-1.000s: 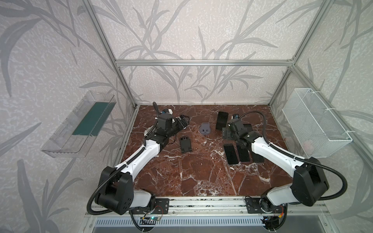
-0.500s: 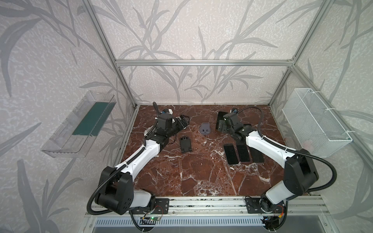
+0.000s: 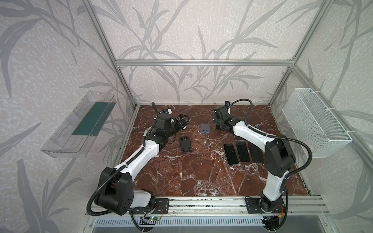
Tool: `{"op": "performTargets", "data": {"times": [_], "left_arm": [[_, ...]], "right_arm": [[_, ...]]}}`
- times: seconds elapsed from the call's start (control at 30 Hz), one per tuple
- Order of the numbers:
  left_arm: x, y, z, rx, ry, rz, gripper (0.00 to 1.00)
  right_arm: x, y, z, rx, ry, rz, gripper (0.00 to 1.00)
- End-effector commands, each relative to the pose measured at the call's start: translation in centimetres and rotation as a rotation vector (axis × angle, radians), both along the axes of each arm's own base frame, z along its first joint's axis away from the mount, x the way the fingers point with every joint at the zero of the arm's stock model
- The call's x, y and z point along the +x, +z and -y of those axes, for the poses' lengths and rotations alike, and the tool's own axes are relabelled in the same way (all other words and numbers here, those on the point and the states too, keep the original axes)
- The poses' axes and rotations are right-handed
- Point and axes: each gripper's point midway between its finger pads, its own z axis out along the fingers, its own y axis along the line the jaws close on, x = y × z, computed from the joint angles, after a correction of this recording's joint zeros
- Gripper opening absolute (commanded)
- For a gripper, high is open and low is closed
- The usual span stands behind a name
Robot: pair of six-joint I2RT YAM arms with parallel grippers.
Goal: Remove the phone from the phone stand
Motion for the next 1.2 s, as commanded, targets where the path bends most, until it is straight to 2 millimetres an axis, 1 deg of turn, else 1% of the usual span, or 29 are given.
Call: {"op": "performTargets", "data": {"times": [0.0, 0.23, 0.3, 0.47, 0.6, 0.7, 0.87, 1.17], "left_arm": [[-0.2, 1.0, -0.3, -0.023, 0.005, 0.028, 0.95], [0.0, 0.9, -0.5, -0.033, 0.010, 0.024, 0.95], [0.0, 0.8, -0.5, -0.034, 0.008, 0.022, 0.95], [0.0, 0.8, -0.6, -0.040, 0.009, 0.021, 0.94], [0.1, 0.8, -0.7, -0.045, 0.010, 0.018, 0.94], [0.1, 0.9, -0.6, -0.057, 0.005, 0.021, 0.94], [0.2, 0.8, -0.4, -0.068, 0.001, 0.014, 0.94], [0.4, 0.1, -0.3, -0.070, -0.003, -0.006, 0.94]], "right_arm": [[1.0, 1.4, 0.3, -0.031, -0.041, 0.045, 0.99], [2.3, 0.4, 0.5, -0.044, -0.067, 0.024, 0.99], [2.6, 0.0, 0.3, -0.028, -0.061, 0.019, 0.99], [3.3, 0.1, 0.4, -0.032, -0.084, 0.034, 0.99], [3.7, -0.4, 0.8, -0.043, -0.101, 0.021, 0.99], [4.0, -1.1, 1.2, -0.052, -0.116, 0.007, 0.99], [4.7, -2.4, 1.2, -0.050, -0.120, -0.012, 0.99], [5.8, -4.2, 2.1, -0.030, -0.138, -0.034, 0.99]]}}
